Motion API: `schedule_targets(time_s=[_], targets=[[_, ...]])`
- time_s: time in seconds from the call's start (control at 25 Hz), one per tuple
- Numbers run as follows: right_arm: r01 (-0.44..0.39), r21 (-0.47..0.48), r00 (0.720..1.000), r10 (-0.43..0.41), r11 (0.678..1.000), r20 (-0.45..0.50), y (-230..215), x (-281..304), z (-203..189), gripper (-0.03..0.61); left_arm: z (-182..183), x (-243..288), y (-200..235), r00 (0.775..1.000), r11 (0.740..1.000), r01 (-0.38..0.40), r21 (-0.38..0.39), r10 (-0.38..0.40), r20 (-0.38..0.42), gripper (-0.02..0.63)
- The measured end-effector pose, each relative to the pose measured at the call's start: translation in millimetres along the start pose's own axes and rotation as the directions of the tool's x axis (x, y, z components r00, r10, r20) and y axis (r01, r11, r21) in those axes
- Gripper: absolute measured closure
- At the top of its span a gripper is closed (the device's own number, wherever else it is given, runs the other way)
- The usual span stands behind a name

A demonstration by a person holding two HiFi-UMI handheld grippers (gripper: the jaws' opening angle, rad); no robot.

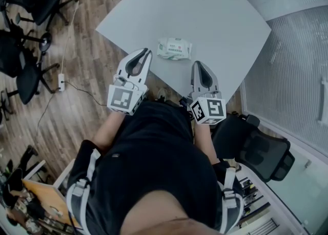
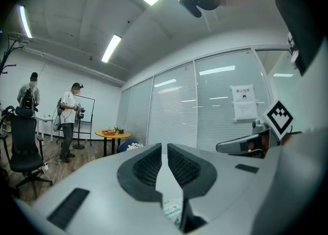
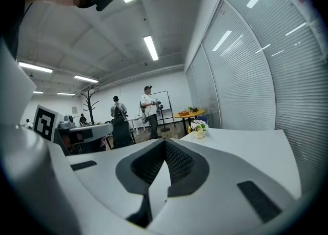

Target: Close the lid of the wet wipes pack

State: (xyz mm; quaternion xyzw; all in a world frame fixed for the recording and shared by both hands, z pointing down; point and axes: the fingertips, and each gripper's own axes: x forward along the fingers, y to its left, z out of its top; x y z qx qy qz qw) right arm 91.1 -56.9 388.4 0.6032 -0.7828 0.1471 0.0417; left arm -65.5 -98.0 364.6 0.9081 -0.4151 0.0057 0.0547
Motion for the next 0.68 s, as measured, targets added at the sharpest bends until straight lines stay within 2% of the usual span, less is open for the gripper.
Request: schedule_targets(time_s=[0.68], targets=[[0.003, -0.004, 1.0, -0.003, 1.0, -0.003, 8.1, -5.2, -3.3, 0.557, 2.3, -4.5, -3.5, 1.0, 1.0, 0.015, 0.0, -0.015, 0.005, 0.561]])
